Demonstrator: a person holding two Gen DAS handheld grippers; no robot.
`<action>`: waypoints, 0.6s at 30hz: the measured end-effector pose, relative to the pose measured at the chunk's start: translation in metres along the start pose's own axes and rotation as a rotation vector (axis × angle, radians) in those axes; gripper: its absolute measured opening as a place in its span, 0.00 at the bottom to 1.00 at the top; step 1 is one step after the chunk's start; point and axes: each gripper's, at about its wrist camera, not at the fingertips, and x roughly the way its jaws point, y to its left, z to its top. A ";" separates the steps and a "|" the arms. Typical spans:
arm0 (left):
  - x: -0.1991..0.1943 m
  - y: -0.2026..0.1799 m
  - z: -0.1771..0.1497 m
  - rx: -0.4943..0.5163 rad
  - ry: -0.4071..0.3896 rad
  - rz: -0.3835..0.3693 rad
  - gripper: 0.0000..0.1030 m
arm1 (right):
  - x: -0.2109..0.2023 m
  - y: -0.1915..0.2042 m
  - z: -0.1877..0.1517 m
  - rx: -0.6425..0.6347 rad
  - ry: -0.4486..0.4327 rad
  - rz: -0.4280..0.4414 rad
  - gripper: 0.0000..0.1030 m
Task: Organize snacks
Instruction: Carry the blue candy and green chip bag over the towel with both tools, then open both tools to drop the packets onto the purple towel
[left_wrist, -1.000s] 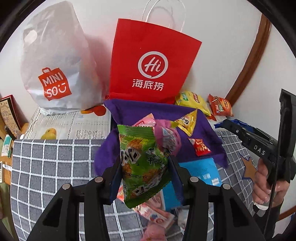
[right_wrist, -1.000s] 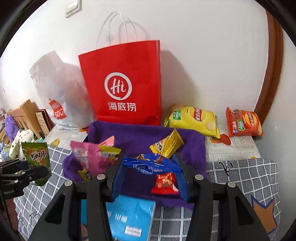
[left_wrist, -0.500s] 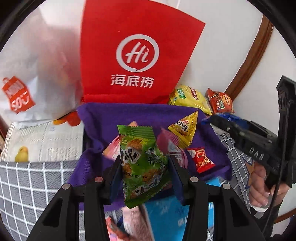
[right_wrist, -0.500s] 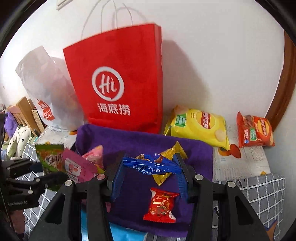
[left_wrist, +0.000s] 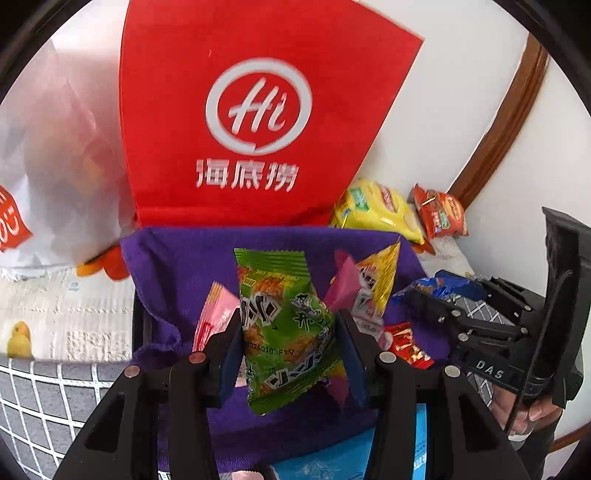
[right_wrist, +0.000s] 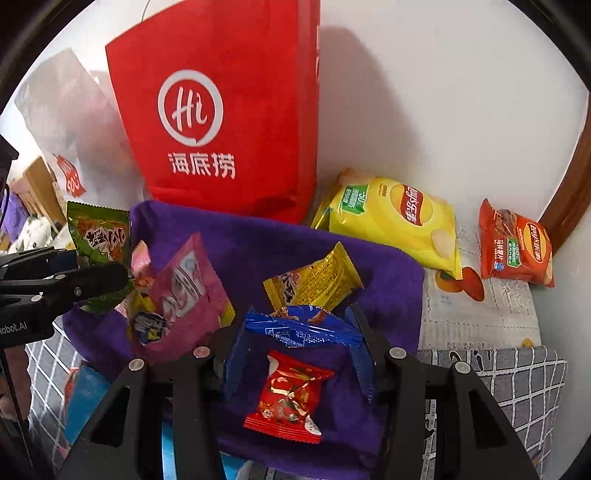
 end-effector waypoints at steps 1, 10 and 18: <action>0.001 0.001 0.000 0.000 0.003 -0.005 0.44 | 0.001 -0.001 0.000 0.005 0.001 0.003 0.49; -0.003 0.016 0.002 -0.064 0.019 -0.119 0.44 | 0.022 0.002 -0.004 0.031 0.040 0.013 0.49; 0.002 0.011 0.001 -0.050 0.038 -0.098 0.44 | 0.025 0.012 -0.006 -0.023 0.046 -0.036 0.51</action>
